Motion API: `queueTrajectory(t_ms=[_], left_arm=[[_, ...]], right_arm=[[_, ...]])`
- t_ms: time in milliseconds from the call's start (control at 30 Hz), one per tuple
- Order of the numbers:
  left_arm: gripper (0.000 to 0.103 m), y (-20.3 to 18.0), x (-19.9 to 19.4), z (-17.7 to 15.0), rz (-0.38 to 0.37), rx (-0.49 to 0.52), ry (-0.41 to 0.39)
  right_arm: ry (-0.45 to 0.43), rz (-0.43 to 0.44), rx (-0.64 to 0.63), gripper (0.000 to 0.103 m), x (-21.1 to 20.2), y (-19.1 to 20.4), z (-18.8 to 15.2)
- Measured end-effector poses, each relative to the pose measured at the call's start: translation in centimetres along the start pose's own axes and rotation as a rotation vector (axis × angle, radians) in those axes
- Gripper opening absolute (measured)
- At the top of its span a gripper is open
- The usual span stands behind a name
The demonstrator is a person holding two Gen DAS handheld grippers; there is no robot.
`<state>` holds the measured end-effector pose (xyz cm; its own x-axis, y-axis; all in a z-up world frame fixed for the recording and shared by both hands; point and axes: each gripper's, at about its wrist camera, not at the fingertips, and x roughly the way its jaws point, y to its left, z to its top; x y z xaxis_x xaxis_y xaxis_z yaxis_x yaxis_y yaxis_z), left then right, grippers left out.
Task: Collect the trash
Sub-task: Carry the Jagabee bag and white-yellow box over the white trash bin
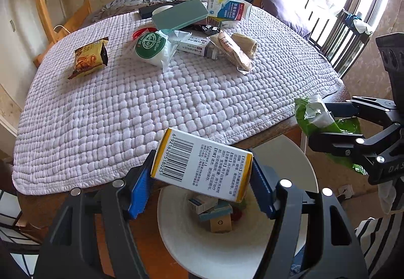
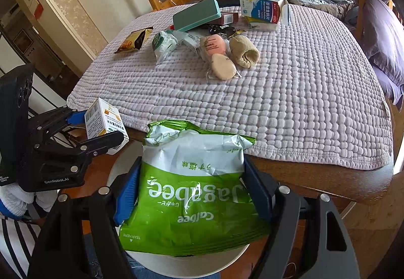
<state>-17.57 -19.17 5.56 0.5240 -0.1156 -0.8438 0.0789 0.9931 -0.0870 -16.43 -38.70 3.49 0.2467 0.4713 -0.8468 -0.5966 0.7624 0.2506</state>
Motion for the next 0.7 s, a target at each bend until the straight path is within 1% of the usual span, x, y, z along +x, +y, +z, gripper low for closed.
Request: queueTrajectory(t_ms=[300,433,700], left_arm=[[0.069,-0.5,-0.6,-1.4,0.003,0.007,0.017],[0.069,-0.7,-0.5,-2.0,0.001,0.008,0.032],[0.069,-0.7,-0.1,-3.0,0.001,0.008,0.058]], right_arm=[[0.018,0.015,-0.005,0.075,-0.5,0.3,-1.9],[0.029,0.029,-0.005,0.075,-0.5,0.4,-2.5],[0.048,0.027,0.008,0.075,-0.5,0.2,-3.3]])
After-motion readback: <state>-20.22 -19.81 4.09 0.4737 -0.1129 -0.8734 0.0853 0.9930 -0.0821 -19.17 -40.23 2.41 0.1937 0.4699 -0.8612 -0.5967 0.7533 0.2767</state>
